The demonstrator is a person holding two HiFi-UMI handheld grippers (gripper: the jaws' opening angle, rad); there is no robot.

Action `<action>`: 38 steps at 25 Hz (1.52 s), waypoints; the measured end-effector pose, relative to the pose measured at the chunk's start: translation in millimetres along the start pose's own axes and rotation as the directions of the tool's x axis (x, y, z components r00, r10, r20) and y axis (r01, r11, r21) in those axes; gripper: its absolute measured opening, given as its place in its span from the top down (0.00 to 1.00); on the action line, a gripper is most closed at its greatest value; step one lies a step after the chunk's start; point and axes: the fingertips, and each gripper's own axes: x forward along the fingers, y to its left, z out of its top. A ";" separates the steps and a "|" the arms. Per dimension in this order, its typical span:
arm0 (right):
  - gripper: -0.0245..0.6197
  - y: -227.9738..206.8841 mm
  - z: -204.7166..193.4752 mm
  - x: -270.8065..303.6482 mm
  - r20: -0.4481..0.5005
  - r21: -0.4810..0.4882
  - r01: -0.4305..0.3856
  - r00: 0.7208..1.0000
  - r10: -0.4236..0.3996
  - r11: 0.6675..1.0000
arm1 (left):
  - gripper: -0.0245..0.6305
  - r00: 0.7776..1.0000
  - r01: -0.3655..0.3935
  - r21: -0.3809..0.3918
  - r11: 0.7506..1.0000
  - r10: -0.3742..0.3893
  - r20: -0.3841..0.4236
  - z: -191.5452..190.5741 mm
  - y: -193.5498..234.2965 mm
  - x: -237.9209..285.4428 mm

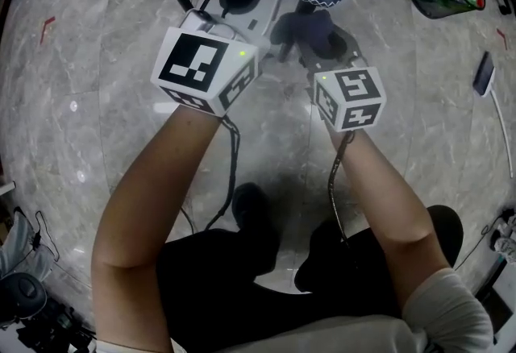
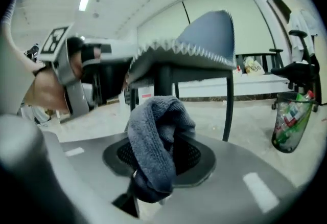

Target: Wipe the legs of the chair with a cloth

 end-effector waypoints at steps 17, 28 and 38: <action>0.75 -1.7 -169.4 50.8 -0.303 -0.019 -0.066 0.951 0.057 0.998 | 0.96 1.000 0.012 -0.020 1.000 -0.012 -0.011 -1.5 -0.7 -0.1; 0.75 1.2 -56.0 20.5 -0.126 -0.060 -0.059 0.991 0.051 0.996 | 0.96 1.000 0.020 -0.001 1.000 -0.020 -0.008 -1.0 0.7 -1.9; 0.76 3.8 60.1 -26.1 0.070 -0.106 -0.101 0.992 0.108 0.989 | 0.96 1.000 0.008 0.008 1.000 -0.008 0.000 -0.4 -0.6 -0.1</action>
